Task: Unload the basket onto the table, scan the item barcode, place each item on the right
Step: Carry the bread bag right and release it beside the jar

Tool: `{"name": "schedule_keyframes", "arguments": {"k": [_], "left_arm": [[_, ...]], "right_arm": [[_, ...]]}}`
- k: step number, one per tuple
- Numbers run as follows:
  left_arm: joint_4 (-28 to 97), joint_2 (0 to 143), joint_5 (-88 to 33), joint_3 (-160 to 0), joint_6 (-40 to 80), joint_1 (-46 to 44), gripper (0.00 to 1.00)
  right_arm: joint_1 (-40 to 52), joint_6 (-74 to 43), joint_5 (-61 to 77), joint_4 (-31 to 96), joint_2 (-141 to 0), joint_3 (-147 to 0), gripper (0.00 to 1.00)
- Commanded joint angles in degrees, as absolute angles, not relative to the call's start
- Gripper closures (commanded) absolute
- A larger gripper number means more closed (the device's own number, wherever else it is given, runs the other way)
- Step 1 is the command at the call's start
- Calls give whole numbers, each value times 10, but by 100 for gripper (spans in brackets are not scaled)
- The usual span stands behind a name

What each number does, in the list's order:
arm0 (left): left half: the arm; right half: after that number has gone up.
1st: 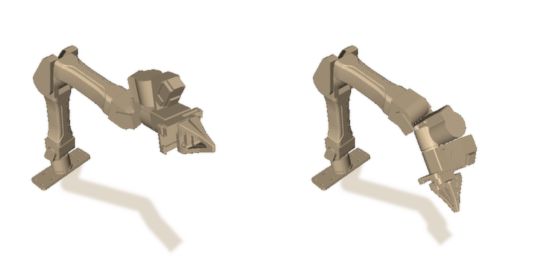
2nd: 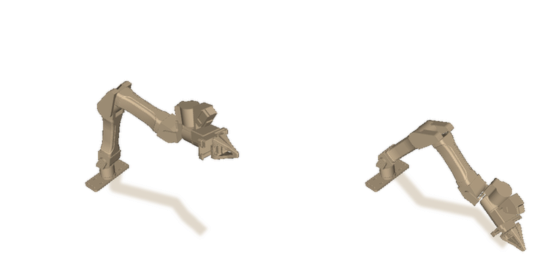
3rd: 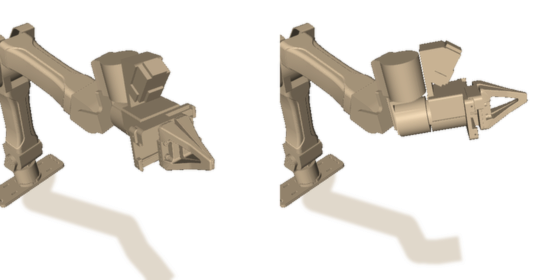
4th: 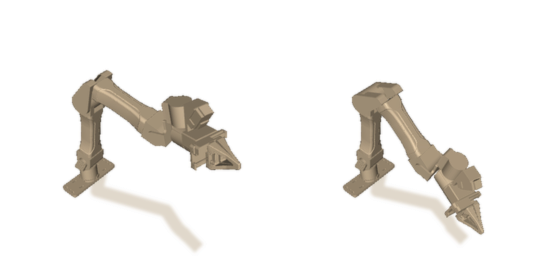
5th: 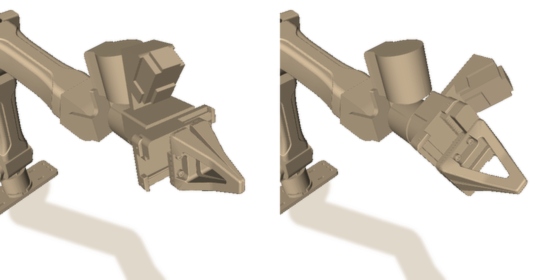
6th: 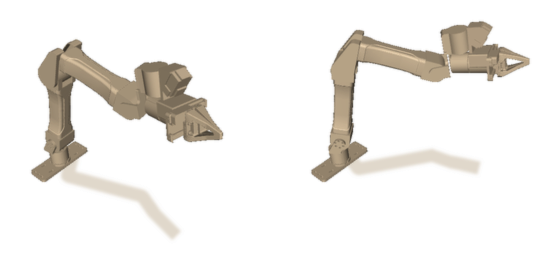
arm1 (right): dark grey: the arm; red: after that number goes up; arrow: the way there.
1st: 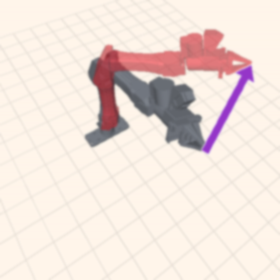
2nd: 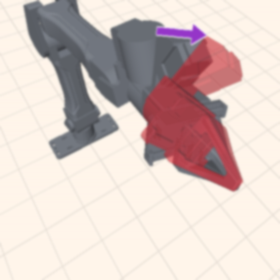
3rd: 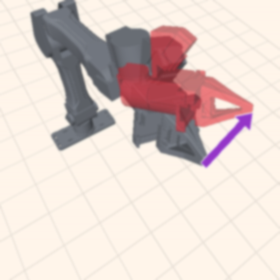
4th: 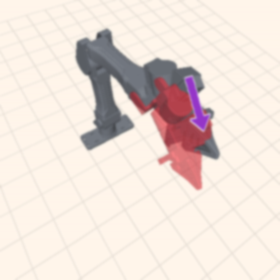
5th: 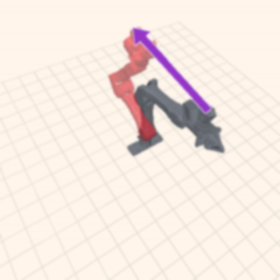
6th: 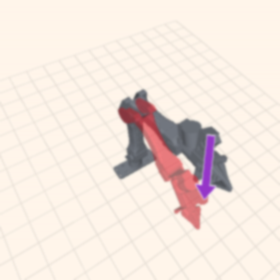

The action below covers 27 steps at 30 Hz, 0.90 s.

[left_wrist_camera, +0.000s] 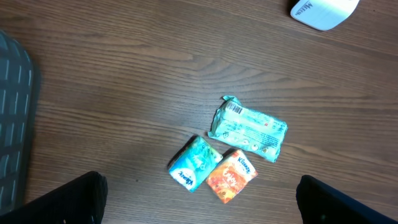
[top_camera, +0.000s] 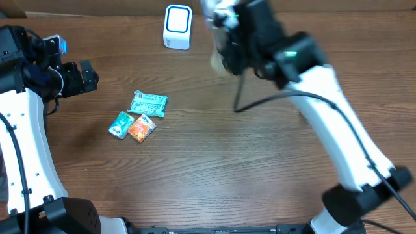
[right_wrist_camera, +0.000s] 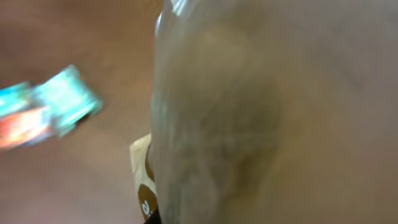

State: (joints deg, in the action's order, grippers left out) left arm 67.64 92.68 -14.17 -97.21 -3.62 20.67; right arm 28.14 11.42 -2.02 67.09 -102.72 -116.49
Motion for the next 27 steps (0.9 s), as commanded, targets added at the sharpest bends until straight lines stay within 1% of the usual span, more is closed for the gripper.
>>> {"name": "schedule_keyframes", "arguments": {"k": [1, 6, 10, 15, 19, 27], "left_arm": [[674, 922, -144, -971, -52, 206, 0], [674, 922, -144, -971, -52, 206, 0], [674, 922, -144, -971, -52, 206, 0], [674, 922, -144, -971, -52, 206, 0], [674, 922, -144, -971, -52, 206, 0], [674, 922, -144, -971, -52, 206, 0]], "right_arm": [[239, 28, 137, 749, -1013, -1170, 96], [192, 27, 138, 834, -1017, -1153, 96], [156, 27, 140, 835, -1018, -1087, 96], [125, 27, 180, 786, -1018, -994, 96], [102, 26, 179, 736, -1018, -917, 96], [46, 25, 105, 634, -1019, -797, 96]]}}
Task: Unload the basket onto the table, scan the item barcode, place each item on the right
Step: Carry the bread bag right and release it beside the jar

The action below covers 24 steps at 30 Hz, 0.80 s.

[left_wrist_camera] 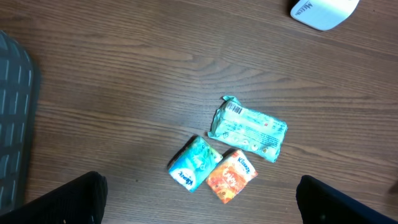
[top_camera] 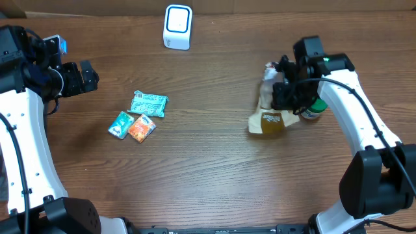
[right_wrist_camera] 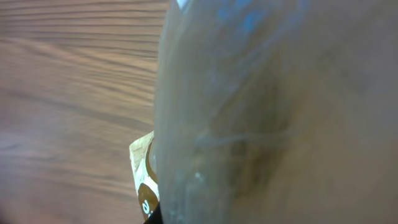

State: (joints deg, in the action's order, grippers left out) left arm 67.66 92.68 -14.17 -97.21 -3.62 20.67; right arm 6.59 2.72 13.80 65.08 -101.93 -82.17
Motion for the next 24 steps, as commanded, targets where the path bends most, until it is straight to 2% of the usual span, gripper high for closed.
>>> {"name": "schedule_keyframes", "arguments": {"k": [1, 3, 6, 7, 8, 10, 16, 20, 24], "left_arm": [[674, 922, -144, -971, -52, 206, 0], [675, 922, -144, -971, -52, 206, 0], [675, 922, -144, -971, -52, 206, 0], [675, 922, -144, -971, -52, 206, 0], [675, 922, -144, -971, -52, 206, 0], [674, 922, -144, -971, -52, 206, 0], [674, 922, -144, -971, -52, 206, 0], [674, 922, -144, -971, -52, 206, 0], [674, 922, -144, -971, -52, 205, 0]], "right_arm": [[39, 26, 105, 625, -1019, -789, 95], [25, 26, 102, 610, -1020, -777, 91], [6, 25, 99, 602, -1020, -772, 75], [-2, 25, 102, 600, -1020, -772, 60], [-4, 25, 104, 599, -1020, -773, 50], [-4, 26, 113, 597, -1020, -773, 39], [-4, 25, 169, 635, -1020, -833, 37], [3, 26, 269, 686, -1020, -920, 39], [24, 26, 277, 704, -1020, -976, 37]]}}
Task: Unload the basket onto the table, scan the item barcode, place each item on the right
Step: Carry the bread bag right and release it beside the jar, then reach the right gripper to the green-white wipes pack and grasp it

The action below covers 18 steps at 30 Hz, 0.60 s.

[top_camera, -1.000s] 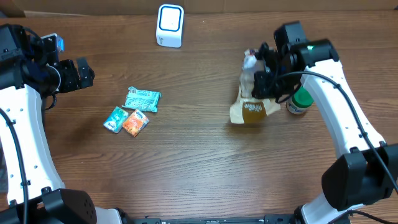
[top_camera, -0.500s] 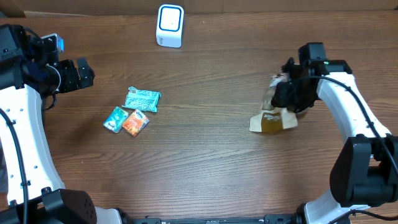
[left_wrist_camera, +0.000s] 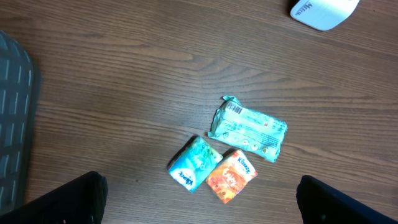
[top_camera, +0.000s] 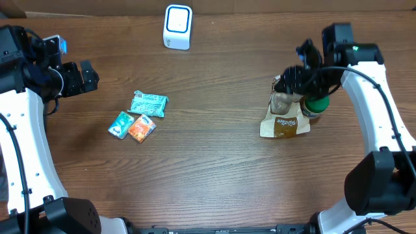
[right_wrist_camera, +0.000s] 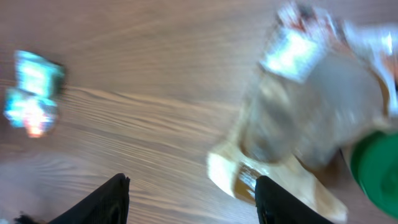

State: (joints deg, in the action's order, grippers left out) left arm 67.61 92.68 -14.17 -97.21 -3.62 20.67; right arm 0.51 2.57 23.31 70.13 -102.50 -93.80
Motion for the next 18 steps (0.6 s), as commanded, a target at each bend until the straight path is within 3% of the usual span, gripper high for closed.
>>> {"name": "schedule_keyframes", "arguments": {"k": [1, 10, 13, 15, 18], "left_arm": [[674, 922, -144, -971, -52, 206, 0], [674, 922, -144, -971, -52, 206, 0], [675, 922, -144, -971, -52, 206, 0], [674, 922, -144, -971, -52, 206, 0], [674, 922, -144, -971, -52, 206, 0]], "right_arm": [[29, 26, 277, 701, -1020, -980, 36], [141, -19, 293, 619, -1023, -970, 30], [189, -37, 293, 562, -1027, -954, 7], [216, -65, 291, 517, -1030, -941, 0], [248, -160, 279, 441, -1046, -920, 0]]}}
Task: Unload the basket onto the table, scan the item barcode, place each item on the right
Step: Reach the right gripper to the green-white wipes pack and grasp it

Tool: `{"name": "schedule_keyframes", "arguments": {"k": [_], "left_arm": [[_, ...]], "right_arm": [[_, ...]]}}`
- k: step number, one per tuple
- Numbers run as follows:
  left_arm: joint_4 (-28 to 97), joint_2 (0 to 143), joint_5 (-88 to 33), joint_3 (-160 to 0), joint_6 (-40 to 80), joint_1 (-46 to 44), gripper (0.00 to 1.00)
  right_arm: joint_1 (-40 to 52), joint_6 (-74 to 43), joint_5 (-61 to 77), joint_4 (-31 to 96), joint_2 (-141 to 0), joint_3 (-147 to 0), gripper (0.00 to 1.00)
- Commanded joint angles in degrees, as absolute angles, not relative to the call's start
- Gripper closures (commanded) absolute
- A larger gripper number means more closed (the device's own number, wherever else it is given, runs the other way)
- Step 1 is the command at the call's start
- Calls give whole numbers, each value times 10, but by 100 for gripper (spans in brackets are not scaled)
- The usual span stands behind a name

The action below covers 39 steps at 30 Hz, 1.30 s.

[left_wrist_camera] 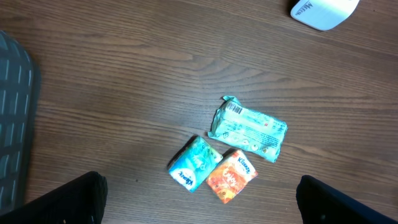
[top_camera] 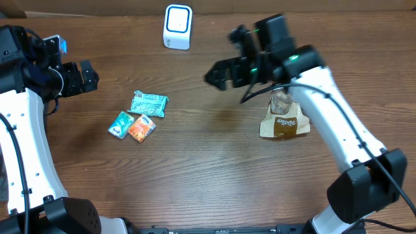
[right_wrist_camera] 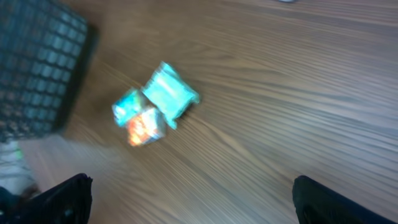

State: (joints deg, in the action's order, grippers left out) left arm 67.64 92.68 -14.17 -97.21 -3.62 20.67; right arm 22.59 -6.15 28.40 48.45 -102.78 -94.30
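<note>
The white scanner (top_camera: 177, 26) with a blue face stands at the back of the table; its corner also shows in the left wrist view, scanner (left_wrist_camera: 323, 11). A brown snack bag (top_camera: 285, 118) lies flat at the right. My right gripper (top_camera: 221, 57) hangs open and empty left of the bag, above bare wood, right gripper (right_wrist_camera: 194, 205). A teal packet (top_camera: 149, 103), a blue tissue pack (top_camera: 121, 124) and an orange pack (top_camera: 142, 128) lie together at the left. My left gripper (top_camera: 91, 75) is open and empty at the far left, left gripper (left_wrist_camera: 199, 211), above the teal packet (left_wrist_camera: 249, 129).
A dark mesh basket (left_wrist_camera: 12, 118) sits at the table's left edge, seen blurred in the right wrist view too, basket (right_wrist_camera: 37, 68). The wooden table (top_camera: 208, 175) stretches bare toward the front.
My right gripper was open over the brown bag at the right; now it is left of the bag, nearer the middle back. The bag stays flat on the table. The left arm is unmoved.
My right gripper first held the brown bag up near the scanner at the back. Then it was at the right with the bag low over the table. Then it stood open with the bag lying beside a green-lidded jar. Now it is empty, left of the bag.
</note>
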Motion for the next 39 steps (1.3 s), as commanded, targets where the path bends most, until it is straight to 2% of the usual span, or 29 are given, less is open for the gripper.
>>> {"name": "schedule_keyframes", "arguments": {"k": [1, 9, 11, 15, 18, 30, 36, 39], "left_arm": [[674, 922, -144, -971, -52, 206, 1], [674, 922, -144, -971, -51, 206, 0], [674, 922, -144, -971, -52, 206, 0], [674, 922, -144, -971, -52, 206, 0], [674, 922, -144, -971, -52, 206, 0], [674, 922, -144, -971, -52, 206, 0], [674, 922, -144, -971, -52, 206, 0], [674, 922, -144, -971, -52, 206, 0]], "right_arm": [[255, -182, 280, 417, -1053, -914, 0], [295, -247, 280, 301, -1132, -900, 0], [311, -255, 279, 279, -1161, -900, 6], [329, -255, 272, 262, -1185, -900, 13], [340, -269, 263, 238, -1194, -900, 22], [401, -372, 180, 135, -1257, -900, 23], [405, -405, 180, 95, -1294, -900, 29], [405, -410, 183, 75, -1309, -900, 36]]}}
